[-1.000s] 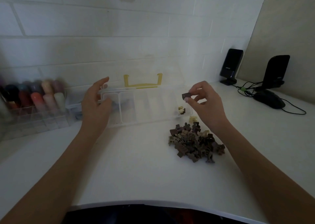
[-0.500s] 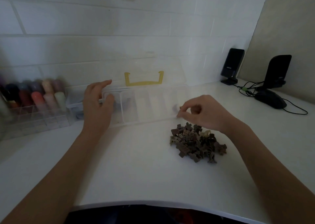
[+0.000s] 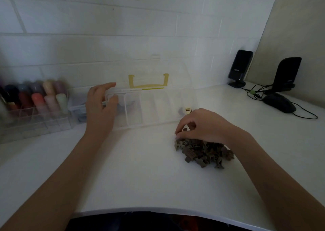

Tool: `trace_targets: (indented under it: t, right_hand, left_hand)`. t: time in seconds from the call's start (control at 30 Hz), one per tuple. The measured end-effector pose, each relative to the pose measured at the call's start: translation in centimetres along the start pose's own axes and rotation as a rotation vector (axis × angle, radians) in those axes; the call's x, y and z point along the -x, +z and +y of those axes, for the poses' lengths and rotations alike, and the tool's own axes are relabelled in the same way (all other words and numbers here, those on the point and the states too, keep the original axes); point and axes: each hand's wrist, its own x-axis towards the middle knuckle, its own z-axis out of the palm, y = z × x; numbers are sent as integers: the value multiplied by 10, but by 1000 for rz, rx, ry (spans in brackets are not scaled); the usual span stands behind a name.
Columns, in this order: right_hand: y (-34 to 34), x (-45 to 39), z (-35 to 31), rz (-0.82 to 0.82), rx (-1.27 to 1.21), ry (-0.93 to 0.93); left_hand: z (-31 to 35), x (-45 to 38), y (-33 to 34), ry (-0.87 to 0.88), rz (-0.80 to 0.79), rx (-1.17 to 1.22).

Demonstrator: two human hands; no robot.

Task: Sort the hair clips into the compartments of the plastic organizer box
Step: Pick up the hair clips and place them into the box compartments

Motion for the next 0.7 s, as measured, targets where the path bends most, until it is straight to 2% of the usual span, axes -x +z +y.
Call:
trace_targets:
  t: [0.23, 0.33, 0.43, 0.5, 0.57, 0.7]
  right_hand:
    - [8, -6, 4, 151, -321, -85]
    - [7, -8, 6, 186, -542, -10]
    - [9, -8, 9, 151, -652, 58]
    - [10, -9, 11, 134, -647, 65]
    - [12, -8, 12, 151, -542, 39]
    - [10, -6, 5, 227, -249, -148]
  left_hand:
    - [-2, -1, 1, -29, -8, 27]
    - [-2, -1, 1, -16, -9, 40]
    - [-3, -1, 2, -11, -6, 47]
    - [-3, -1, 2, -10, -1, 61]
    - [-3, -2, 2, -3, 1, 76]
    - [-5, -2, 3, -8, 2, 76]
